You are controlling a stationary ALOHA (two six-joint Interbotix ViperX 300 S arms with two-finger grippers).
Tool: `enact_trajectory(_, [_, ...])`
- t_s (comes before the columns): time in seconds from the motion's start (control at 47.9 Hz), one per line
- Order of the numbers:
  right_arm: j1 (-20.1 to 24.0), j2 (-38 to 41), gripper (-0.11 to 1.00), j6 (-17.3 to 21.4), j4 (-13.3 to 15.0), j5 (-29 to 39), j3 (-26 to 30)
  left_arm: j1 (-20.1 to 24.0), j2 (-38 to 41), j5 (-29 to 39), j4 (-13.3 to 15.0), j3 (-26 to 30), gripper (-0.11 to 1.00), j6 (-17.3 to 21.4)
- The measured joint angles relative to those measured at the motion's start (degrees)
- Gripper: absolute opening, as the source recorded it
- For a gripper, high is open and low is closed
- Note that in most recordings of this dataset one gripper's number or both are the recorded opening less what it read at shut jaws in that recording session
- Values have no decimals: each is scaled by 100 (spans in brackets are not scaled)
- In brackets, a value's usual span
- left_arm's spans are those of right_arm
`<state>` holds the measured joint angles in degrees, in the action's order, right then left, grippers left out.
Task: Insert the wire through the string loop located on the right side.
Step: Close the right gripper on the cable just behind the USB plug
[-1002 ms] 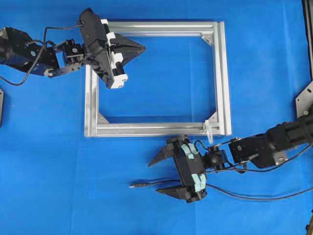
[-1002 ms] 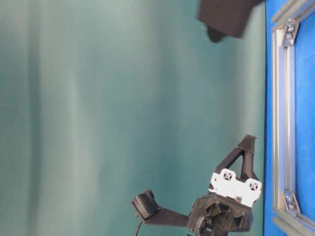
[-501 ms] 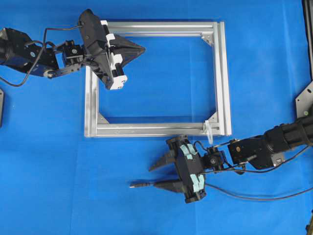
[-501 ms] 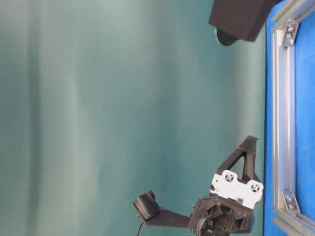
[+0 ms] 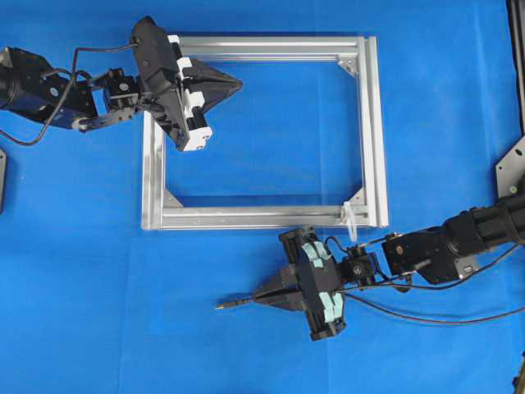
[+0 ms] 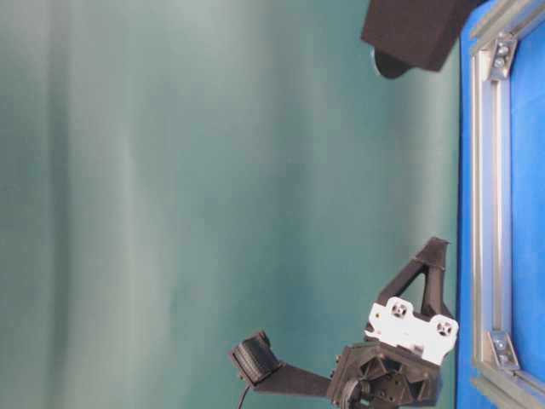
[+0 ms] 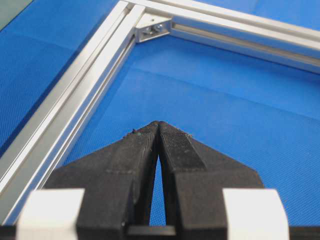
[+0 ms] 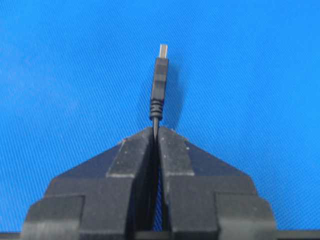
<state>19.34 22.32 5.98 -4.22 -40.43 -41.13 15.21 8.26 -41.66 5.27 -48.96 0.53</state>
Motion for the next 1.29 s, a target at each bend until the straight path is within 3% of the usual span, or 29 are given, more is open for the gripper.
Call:
enact_trajectory(0.522, [0, -1371, -4, -9, 0, 1292, 70, 0, 0, 0, 0, 0, 0, 0])
enact_trajectory(1.294, [-9, -1397, -4, -18, 0, 1354, 79, 0, -53, 35, 0, -70, 0, 0])
